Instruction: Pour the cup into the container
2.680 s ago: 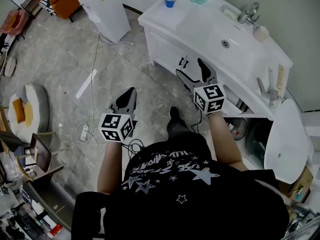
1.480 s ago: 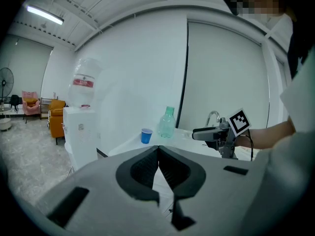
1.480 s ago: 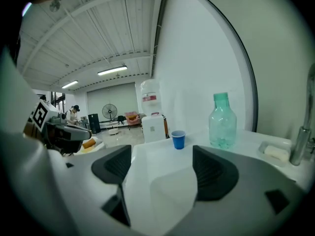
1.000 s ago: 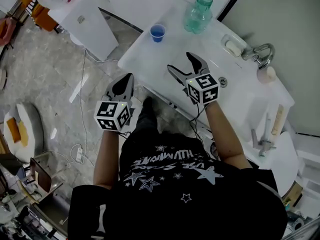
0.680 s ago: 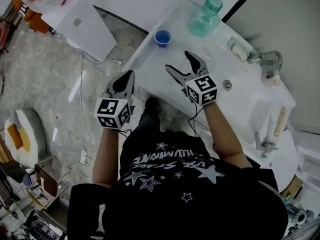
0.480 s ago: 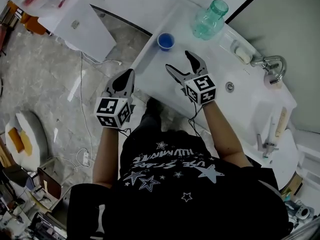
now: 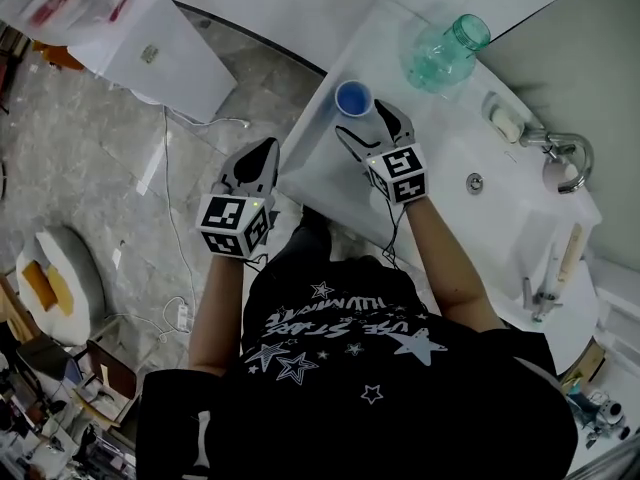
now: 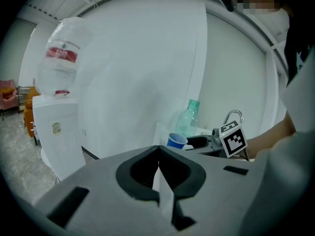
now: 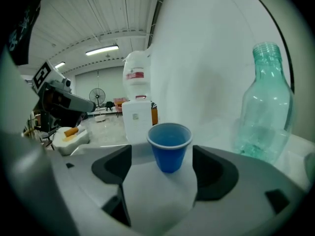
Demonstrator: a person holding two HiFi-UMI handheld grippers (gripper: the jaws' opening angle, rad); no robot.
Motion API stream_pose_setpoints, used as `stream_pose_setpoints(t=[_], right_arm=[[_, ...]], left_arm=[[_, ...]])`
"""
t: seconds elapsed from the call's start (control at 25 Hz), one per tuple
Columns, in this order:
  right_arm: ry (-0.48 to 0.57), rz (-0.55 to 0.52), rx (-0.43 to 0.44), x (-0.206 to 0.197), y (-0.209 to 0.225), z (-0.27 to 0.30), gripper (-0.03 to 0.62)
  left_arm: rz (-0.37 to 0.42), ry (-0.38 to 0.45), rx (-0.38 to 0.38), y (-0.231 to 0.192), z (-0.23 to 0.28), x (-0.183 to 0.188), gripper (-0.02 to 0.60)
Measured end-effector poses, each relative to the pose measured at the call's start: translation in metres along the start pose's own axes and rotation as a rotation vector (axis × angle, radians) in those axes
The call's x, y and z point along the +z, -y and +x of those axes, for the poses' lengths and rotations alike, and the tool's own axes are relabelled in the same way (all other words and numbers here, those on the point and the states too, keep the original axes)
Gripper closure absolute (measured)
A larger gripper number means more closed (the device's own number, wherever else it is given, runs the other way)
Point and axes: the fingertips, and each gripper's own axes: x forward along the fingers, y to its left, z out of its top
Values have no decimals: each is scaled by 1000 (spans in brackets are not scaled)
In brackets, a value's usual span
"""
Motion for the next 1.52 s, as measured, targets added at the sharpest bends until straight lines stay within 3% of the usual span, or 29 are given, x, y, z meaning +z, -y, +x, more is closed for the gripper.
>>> stream_pose_setpoints(t=[0.44,0.76,1.0,1.52], right_arm=[[-4,28,-18,6,7,36,215],[-9,38,-47,4,14,42,281],[-26,0,-30,4,12,42,289],[46,34,-12,39,13,-2,303]], left_arm=[[-11,-39,-34,-25,30,5,571],[-16,-51,-49,-35,40,5,571],[-14,-54,-70,-37,48,7,571],[4,-44,-102,-17,57,17,572]])
